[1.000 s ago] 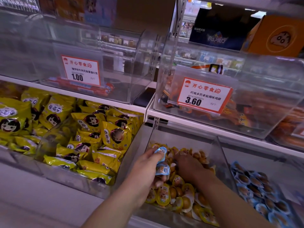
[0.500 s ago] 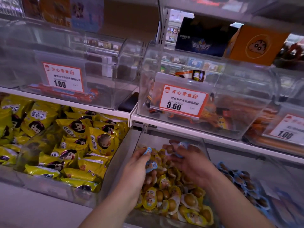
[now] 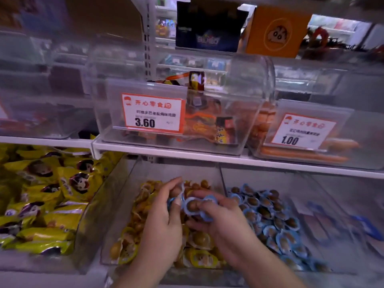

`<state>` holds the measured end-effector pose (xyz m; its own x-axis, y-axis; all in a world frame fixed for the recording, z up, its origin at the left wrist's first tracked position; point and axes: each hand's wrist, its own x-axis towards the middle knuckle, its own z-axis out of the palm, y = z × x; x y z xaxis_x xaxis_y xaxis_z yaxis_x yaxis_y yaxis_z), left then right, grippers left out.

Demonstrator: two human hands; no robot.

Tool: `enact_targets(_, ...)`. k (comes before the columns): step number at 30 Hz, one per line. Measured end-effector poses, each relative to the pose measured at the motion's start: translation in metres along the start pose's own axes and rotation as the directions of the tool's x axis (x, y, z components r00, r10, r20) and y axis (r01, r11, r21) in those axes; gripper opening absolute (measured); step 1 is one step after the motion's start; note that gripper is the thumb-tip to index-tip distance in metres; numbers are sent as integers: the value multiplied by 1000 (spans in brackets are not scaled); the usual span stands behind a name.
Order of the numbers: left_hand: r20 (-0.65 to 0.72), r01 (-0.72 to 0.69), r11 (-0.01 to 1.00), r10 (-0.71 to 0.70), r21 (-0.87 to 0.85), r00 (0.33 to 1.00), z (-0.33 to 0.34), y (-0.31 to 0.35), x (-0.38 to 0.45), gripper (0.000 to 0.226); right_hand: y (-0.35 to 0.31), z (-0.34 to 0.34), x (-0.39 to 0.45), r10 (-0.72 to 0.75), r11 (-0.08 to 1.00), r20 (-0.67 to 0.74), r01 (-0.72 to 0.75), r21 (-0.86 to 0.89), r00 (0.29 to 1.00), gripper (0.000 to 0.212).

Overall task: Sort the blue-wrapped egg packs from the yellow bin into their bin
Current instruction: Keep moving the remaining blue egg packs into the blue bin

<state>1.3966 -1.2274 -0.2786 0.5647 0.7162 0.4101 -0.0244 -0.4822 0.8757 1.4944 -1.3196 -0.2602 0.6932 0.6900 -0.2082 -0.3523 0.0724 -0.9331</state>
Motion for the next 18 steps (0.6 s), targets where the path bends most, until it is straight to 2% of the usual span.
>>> enact_targets(2,15,-182,978,181,102,983,6,9,-4,40,-6,-1,-6,95,961,165,-134,241,982,25)
enact_targets(4,121,-356,907,336,225,934,15,15,-9,42,-14,-3,-13,79,870,298,-212,446,951,36)
enact_targets(6,239,-411,833,342,371,909,28,21,-12,50,-18,-9,-18,41,863,249,-160,480,968,47)
enact_targets(8,341,-421,792,285,442,896,42,27,-15,59,-19,-21,-19,4,936,83,-33,351,997,39)
enact_targets(10,424,-440,813,269,382,865,55,34,-18,69,-21,-39,-20,-48,964,17,42,262,999,28)
enact_targets(11,445,-427,845,263,323,856,60,36,-19,73,-23,-49,-21,-65,969,24,57,242,998,32)
enact_targets(13,481,-352,915,222,199,848,68,38,-20,78,-29,-69,-21,-78,967,94,53,248,993,45)
enact_targets(15,513,-319,943,230,91,827,73,37,-21,81,-33,-86,-20,-99,955,171,45,293,980,47)
enact_targets(16,534,-302,953,236,38,812,75,36,-21,83,-31,-97,-17,-101,948,175,41,316,979,43)
enact_targets(18,570,-204,977,207,-70,795,74,31,-17,83,-30,-120,-11,-96,947,97,61,317,991,31)
